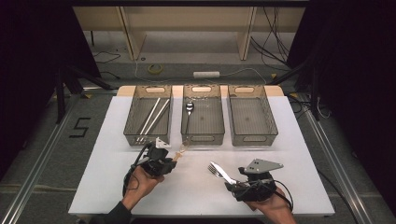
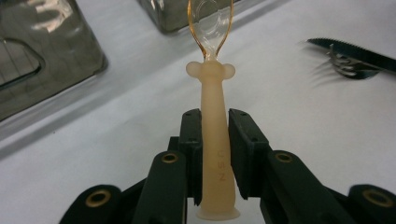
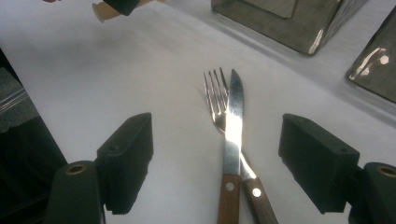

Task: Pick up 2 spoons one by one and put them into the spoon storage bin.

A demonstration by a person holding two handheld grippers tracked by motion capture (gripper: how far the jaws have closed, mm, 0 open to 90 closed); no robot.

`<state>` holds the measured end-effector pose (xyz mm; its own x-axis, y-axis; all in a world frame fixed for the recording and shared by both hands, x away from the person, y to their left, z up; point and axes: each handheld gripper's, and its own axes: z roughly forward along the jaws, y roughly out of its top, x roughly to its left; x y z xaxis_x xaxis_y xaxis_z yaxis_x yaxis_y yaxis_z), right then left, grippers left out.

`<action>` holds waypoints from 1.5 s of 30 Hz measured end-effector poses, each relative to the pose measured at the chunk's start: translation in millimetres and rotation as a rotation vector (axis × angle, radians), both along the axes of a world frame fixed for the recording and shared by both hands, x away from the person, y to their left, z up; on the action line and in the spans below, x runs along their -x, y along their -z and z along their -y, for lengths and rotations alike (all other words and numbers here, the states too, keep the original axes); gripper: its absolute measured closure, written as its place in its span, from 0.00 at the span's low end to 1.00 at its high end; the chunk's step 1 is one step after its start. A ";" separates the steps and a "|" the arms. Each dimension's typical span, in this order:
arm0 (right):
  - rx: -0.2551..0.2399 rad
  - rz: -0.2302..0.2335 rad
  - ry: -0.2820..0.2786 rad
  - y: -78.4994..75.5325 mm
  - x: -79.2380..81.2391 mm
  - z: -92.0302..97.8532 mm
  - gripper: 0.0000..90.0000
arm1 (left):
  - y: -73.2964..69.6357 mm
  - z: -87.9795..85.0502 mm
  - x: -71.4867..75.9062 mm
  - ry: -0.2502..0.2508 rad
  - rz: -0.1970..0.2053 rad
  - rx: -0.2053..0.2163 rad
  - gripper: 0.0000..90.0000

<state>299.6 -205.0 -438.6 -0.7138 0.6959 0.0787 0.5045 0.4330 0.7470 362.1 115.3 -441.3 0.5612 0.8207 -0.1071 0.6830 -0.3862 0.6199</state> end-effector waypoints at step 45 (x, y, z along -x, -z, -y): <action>-0.014 0.006 0.011 -0.5 -0.4 1.7 0.29 | -59.5 30.7 -50.5 0.082 0.138 0.142 0.84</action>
